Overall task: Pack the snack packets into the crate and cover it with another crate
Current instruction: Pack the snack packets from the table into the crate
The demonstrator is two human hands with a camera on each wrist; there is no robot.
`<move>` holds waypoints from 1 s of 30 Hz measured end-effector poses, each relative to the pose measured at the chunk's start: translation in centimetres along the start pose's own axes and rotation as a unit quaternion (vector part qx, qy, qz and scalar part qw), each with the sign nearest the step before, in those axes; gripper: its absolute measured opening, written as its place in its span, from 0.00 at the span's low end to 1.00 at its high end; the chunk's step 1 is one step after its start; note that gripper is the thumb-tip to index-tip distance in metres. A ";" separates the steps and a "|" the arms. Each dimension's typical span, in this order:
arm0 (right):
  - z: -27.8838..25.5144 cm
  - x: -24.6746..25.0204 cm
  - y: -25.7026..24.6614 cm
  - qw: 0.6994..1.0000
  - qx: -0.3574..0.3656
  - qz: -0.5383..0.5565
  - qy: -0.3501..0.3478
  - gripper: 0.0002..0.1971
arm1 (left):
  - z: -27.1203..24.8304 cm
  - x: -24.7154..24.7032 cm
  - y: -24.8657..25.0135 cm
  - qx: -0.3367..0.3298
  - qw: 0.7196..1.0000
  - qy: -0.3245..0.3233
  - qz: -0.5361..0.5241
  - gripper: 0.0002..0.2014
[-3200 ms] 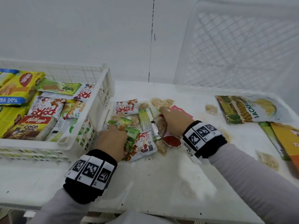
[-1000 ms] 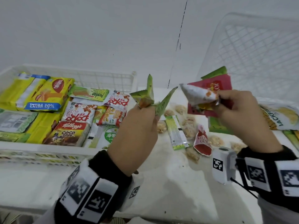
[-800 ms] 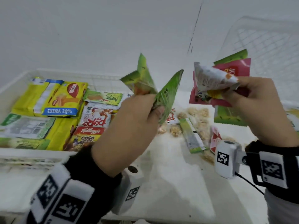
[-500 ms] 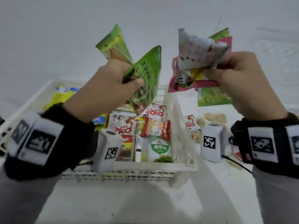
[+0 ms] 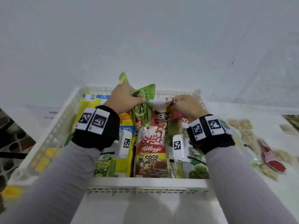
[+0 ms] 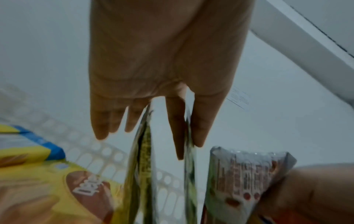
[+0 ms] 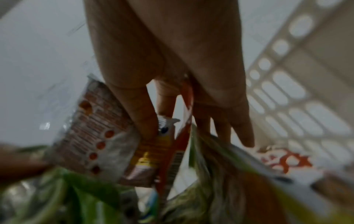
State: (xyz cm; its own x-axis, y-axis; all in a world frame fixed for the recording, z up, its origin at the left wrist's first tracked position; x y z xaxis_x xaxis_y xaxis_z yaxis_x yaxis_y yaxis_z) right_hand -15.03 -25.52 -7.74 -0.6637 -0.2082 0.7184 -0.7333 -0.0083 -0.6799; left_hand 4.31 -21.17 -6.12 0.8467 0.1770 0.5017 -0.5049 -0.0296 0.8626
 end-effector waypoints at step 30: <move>-3.2 -5.7 -4.6 0.948 0.191 -0.014 -0.254 0.11 | -15.8 9.9 -4.6 0.063 0.991 0.109 0.036 0.17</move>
State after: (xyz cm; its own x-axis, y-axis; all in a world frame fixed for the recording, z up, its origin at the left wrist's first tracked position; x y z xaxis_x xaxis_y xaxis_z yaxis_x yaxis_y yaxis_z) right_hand -8.35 -21.17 -8.20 -0.4160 -0.6466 0.6395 -0.5788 -0.3541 -0.7346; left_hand 12.35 -3.73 -6.17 0.7453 0.3784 0.5489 -0.5271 -0.1698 0.8327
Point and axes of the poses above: each hand's wrist, its own z-axis towards the middle knuckle, its own x-axis out of the back of the hand, y = z × x, the point moved 2 cm from there along z, towards the middle knuckle, and after that the axes turned 13 degrees about -z, right-handed, at the moved point
